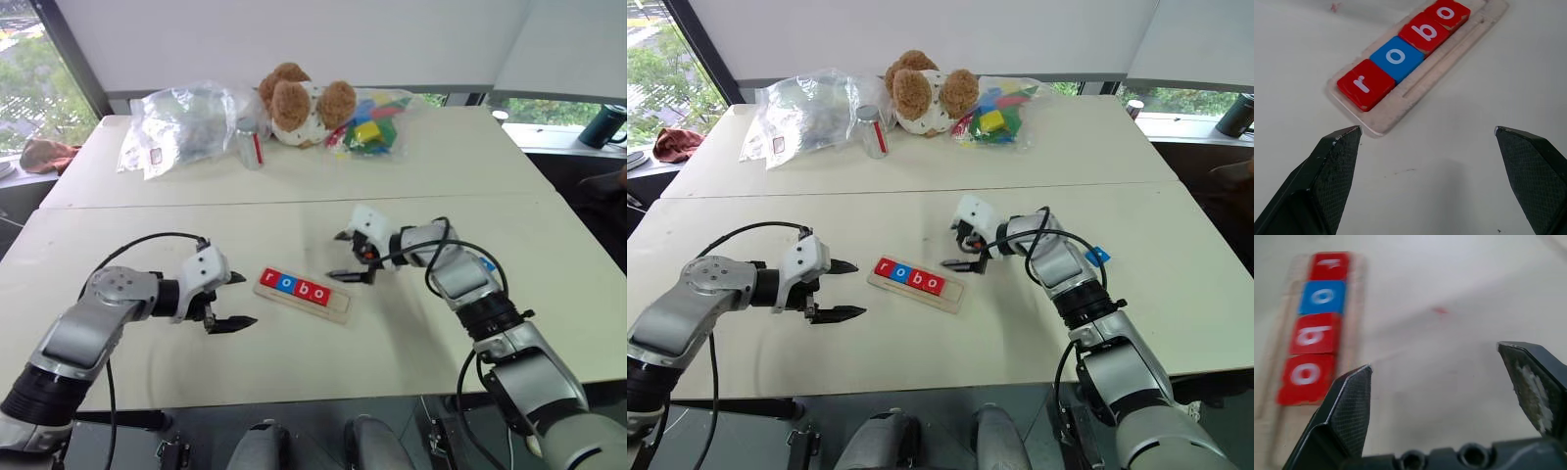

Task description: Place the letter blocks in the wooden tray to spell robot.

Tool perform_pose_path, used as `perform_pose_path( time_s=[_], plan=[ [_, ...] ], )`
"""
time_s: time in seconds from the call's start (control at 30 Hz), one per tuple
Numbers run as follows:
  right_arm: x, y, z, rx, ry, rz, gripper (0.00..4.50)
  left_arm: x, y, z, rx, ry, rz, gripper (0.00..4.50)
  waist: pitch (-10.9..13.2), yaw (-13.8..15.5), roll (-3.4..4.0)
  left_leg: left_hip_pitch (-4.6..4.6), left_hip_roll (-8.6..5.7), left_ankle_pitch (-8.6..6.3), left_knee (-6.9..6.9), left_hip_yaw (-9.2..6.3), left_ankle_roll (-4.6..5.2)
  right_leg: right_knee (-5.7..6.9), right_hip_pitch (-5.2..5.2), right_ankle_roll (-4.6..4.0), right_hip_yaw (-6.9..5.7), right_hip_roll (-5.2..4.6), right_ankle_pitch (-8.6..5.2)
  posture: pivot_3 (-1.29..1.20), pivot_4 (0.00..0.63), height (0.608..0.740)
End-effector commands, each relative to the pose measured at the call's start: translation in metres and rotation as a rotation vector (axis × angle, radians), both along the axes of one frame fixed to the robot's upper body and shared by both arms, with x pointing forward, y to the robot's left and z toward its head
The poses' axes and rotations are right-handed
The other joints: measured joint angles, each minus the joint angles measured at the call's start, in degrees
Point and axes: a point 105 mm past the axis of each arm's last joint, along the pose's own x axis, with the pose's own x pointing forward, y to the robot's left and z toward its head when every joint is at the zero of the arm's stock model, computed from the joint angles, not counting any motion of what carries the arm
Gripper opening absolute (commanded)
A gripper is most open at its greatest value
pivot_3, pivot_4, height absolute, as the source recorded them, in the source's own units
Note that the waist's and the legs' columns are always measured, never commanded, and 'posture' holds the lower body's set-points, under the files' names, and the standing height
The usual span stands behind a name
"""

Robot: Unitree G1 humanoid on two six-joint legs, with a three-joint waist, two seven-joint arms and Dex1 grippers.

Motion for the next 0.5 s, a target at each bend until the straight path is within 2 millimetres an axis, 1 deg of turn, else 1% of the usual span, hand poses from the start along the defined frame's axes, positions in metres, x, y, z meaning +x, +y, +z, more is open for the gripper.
perform_pose_path(
  time_s=[0.03, 0.07, 0.13, 0.2, 0.23, 0.27, 0.37, 0.43, 0.5],
  plan=[
    [0.003, -0.047, 0.034, 0.107, -0.110, -0.308, 4.41, -0.009, -0.010, 0.005, -0.038, 0.015, -0.045, 4.50, 0.0, 0.0, -0.01, -0.01, 0.00, 0.00, 0.00, -0.03, 0.00, 0.00, 0.00, 0.00, 0.00, 0.00, 0.00, 0.00, 0.150, 0.740],
    [0.000, -0.065, 0.037, 0.139, -0.124, -0.439, 4.41, -0.013, -0.012, 0.006, -0.054, 0.031, -0.056, 4.50, 0.0, 0.1, -0.01, -0.04, 0.00, 0.00, 0.00, -0.04, 0.00, -0.01, -0.02, 0.00, 0.00, 0.00, 0.00, 0.00, 0.150, 0.740],
    [-0.011, -0.093, 0.038, 0.181, -0.146, -0.653, 4.41, -0.017, -0.016, 0.009, -0.078, 0.050, -0.072, 4.50, 0.0, 0.0, 0.01, -0.18, 0.00, 0.00, -0.01, -0.11, -0.01, 0.00, -0.11, 0.00, 0.00, -0.01, 0.00, 0.00, 0.150, 0.740],
    [-0.029, -0.118, 0.035, 0.221, -0.183, -0.877, 4.41, -0.020, -0.021, 0.014, -0.104, 0.058, -0.095, 4.50, -0.1, 0.0, 0.00, -0.33, 0.00, 0.02, 0.00, -0.10, -0.03, 0.02, -0.26, 0.00, 0.01, 0.00, 0.00, 0.00, 0.150, 0.740],
    [-0.038, -0.126, 0.033, 0.233, -0.196, -0.960, 4.41, -0.020, -0.023, 0.017, -0.115, 0.058, -0.104, 4.50, -0.1, -0.1, 0.01, -0.37, 0.00, 0.03, 0.02, -0.09, -0.06, 0.05, -0.32, 0.00, 0.02, 0.00, 0.00, 0.00, 0.150, 0.740],
    [-0.048, -0.132, 0.029, 0.244, -0.200, -1.035, 4.41, -0.018, -0.025, 0.021, -0.127, 0.054, -0.109, 4.50, -0.1, -0.1, 0.02, -0.38, 0.00, 0.04, 0.02, -0.08, -0.06, 0.08, -0.37, 0.00, 0.03, 0.00, 0.00, 0.00, 0.150, 0.740],
    [-0.070, -0.136, 0.013, 0.287, -0.187, -1.193, 4.41, -0.008, -0.030, 0.030, -0.145, 0.027, -0.115, 4.50, -0.1, -0.2, 0.03, -0.37, 0.00, 0.04, 0.03, -0.07, -0.03, 0.31, -0.45, 0.00, 0.07, 0.07, 0.00, 0.00, 0.150, 0.740],
    [-0.081, -0.139, -0.002, 0.337, -0.136, -1.317, 4.41, -0.003, -0.032, 0.030, -0.142, 0.016, -0.122, 4.50, -0.1, -0.4, 0.04, -0.31, -0.02, 0.01, 0.05, -0.01, 0.03, 0.42, -0.45, -0.01, 0.14, 0.11, 0.01, 0.00, 0.150, 0.740],
    [-0.087, -0.139, -0.011, 0.373, -0.092, -1.398, 4.41, 0.001, -0.035, 0.028, -0.140, 0.011, -0.124, 4.50, -0.1, -0.4, 0.05, -0.17, -0.03, 0.02, 0.06, 0.05, 0.04, 0.59, -0.44, -0.01, 0.19, 0.13, 0.00, 0.00, 0.150, 0.740]
  ],
)
